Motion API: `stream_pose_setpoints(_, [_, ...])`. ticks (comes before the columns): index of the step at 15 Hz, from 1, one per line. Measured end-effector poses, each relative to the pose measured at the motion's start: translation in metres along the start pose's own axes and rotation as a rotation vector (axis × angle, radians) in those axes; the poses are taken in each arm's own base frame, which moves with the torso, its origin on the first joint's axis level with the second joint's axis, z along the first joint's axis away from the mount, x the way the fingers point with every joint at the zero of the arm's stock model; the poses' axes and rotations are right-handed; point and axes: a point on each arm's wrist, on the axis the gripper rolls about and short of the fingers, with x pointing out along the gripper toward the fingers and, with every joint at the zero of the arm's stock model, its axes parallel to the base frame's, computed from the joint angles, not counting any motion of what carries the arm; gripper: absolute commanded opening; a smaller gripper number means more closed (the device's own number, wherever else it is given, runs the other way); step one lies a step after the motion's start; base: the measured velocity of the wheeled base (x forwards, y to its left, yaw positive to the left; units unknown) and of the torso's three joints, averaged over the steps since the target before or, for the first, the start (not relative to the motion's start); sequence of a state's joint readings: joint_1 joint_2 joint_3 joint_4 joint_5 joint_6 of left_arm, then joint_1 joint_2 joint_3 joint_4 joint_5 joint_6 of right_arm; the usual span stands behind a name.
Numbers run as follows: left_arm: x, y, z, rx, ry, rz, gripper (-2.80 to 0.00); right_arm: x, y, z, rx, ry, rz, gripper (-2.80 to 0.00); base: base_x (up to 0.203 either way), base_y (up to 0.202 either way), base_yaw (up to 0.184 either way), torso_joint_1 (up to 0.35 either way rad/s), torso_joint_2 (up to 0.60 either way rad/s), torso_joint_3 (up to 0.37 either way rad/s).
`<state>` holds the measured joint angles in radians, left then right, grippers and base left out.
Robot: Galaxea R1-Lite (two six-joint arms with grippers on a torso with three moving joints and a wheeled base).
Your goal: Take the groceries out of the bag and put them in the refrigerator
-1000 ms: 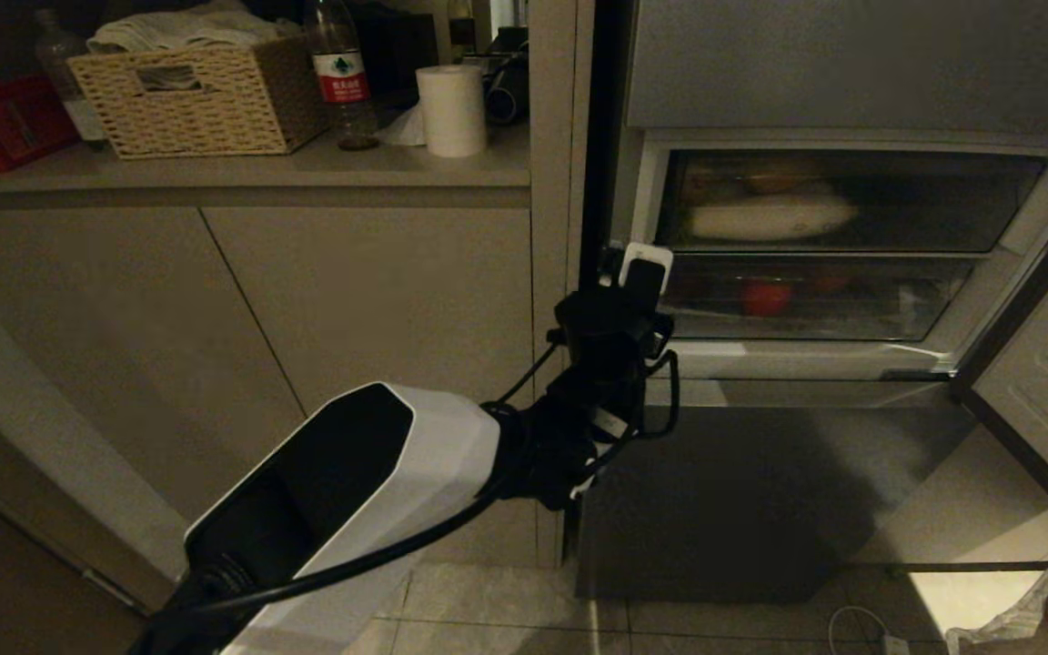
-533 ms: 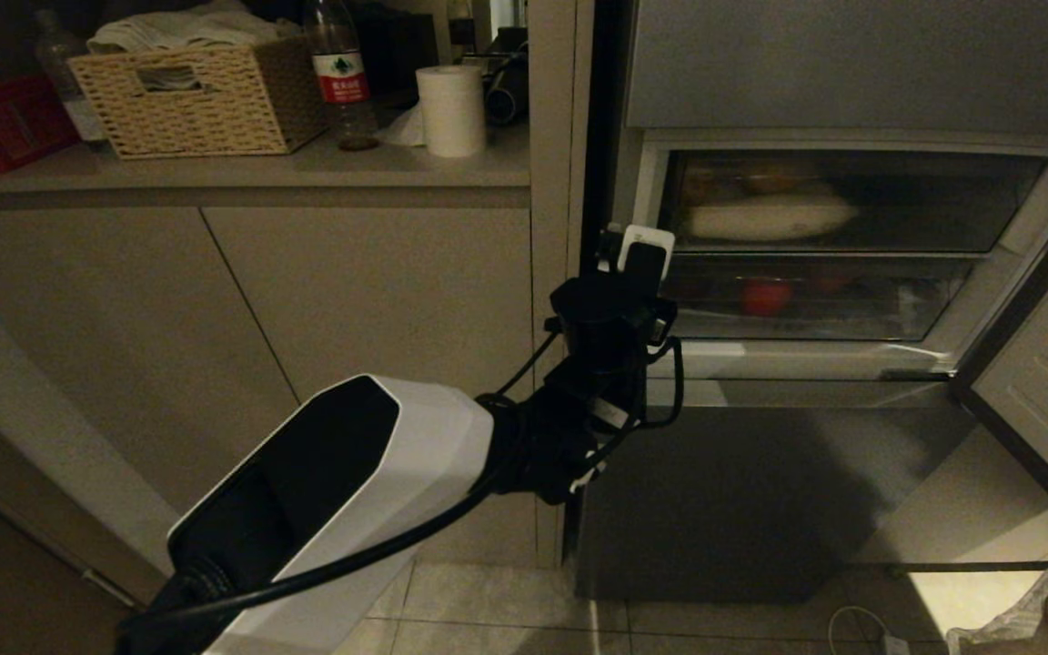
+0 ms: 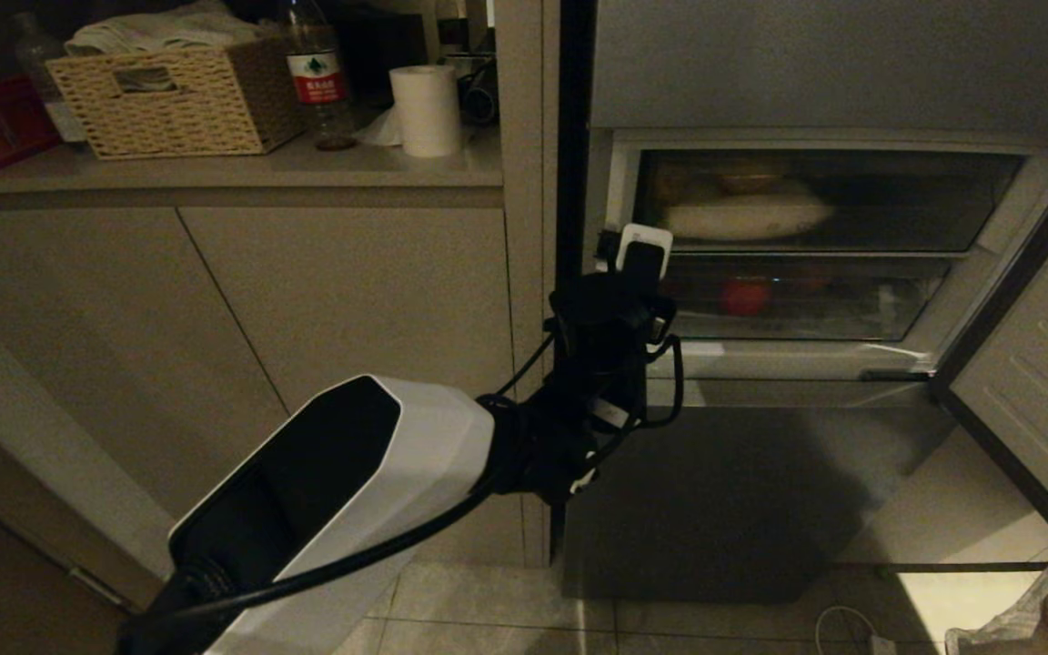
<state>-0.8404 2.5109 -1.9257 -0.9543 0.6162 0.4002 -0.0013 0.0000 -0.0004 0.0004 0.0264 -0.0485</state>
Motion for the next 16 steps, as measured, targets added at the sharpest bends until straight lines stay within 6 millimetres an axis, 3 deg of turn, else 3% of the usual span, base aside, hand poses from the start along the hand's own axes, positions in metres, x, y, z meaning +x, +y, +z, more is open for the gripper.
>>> stream_pose_setpoints(9, [0.001,0.001,-0.003,-0.003,-0.001,0.009,-2.80,0.000,0.000,0.000,0.001,0.000,-0.001,-2.80,0.000,-0.194,0.002,0.004,0.00,0.002])
stream_pose_setpoints(16, [0.006,0.018,-0.012,0.030,-0.032,0.047,-2.80,0.000,0.000,0.000,0.005,0.000,0.000,-2.80,0.000,-0.023,0.000,0.001,0.00,0.001])
